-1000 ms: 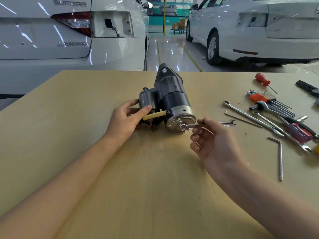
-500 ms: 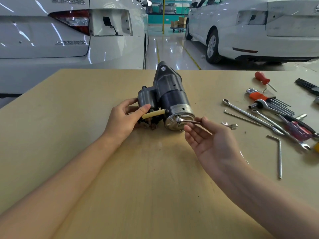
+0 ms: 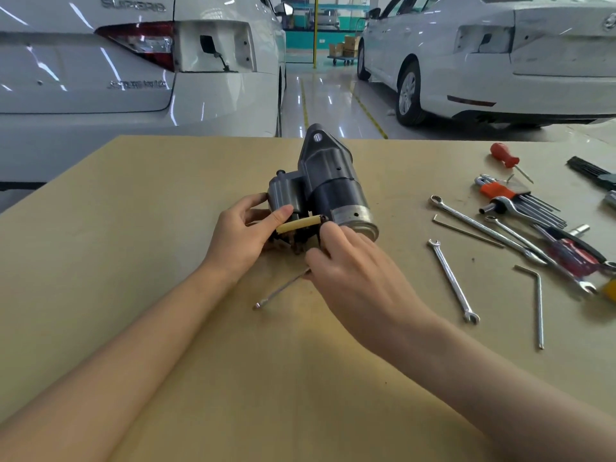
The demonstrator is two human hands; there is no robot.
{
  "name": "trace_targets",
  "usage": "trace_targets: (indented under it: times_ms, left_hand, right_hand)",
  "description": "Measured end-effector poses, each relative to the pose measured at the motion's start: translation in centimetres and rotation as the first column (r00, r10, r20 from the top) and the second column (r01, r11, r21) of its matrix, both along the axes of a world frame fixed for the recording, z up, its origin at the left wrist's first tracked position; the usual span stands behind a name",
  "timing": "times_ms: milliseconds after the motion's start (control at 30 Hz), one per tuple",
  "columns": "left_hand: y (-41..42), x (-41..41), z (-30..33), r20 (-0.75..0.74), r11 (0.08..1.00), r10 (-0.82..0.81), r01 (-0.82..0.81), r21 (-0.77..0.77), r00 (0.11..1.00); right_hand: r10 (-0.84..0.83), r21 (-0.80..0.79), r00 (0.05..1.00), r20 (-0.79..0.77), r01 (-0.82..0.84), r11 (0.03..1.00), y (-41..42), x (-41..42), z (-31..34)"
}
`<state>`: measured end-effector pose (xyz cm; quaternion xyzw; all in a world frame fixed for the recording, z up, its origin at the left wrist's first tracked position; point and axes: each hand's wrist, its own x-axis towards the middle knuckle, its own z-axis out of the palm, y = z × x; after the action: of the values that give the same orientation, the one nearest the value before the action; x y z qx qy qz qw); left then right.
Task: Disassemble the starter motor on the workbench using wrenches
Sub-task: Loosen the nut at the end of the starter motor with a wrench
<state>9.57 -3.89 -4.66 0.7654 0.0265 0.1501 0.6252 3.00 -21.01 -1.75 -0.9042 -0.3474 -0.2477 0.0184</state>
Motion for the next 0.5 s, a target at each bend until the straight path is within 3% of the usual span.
trace_targets:
  times_ms: [133, 200, 233, 300, 367, 433, 500]
  left_hand:
    - [0.0, -0.1, 0.0, 0.002, 1.000, 0.010, -0.010, 0.028, 1.000]
    - [0.0, -0.1, 0.1, -0.004, 1.000, 0.007, -0.007, -0.002, 1.000]
    - [0.0, -0.1, 0.1, -0.009, 1.000, 0.003, -0.003, -0.020, 1.000]
    - [0.0, -0.1, 0.1, -0.013, 1.000, -0.003, 0.003, -0.023, 1.000]
    - [0.0, -0.1, 0.1, -0.009, 1.000, -0.003, 0.003, -0.010, 1.000]
    - [0.0, -0.1, 0.1, -0.010, 1.000, -0.003, 0.003, -0.003, 1.000]
    - [0.1, 0.0, 0.1, -0.010, 1.000, 0.003, -0.003, -0.003, 1.000]
  right_hand:
    - [0.076, 0.040, 0.995, 0.061, -0.079, 0.996, -1.5, 0.1, 0.0]
    - [0.183, 0.272, 0.983, 0.003, -0.177, 0.946, -2.3, -0.3, 0.3]
    - [0.235, 0.451, 0.970, -0.056, -0.185, 0.873, -2.6, -0.5, 0.6]
    - [0.321, 0.785, 0.926, -0.197, -0.047, 0.618, -3.1, -0.6, 1.0]
    - [0.394, 0.929, 0.863, -0.317, 0.199, 0.311, -3.5, -0.1, 1.3]
    - [0.489, 0.884, 0.761, -0.427, 0.466, 0.047, -4.1, 0.6, 1.4]
    - [0.607, 0.731, 0.640, -0.471, 0.668, -0.136, -4.1, 1.1, 1.1]
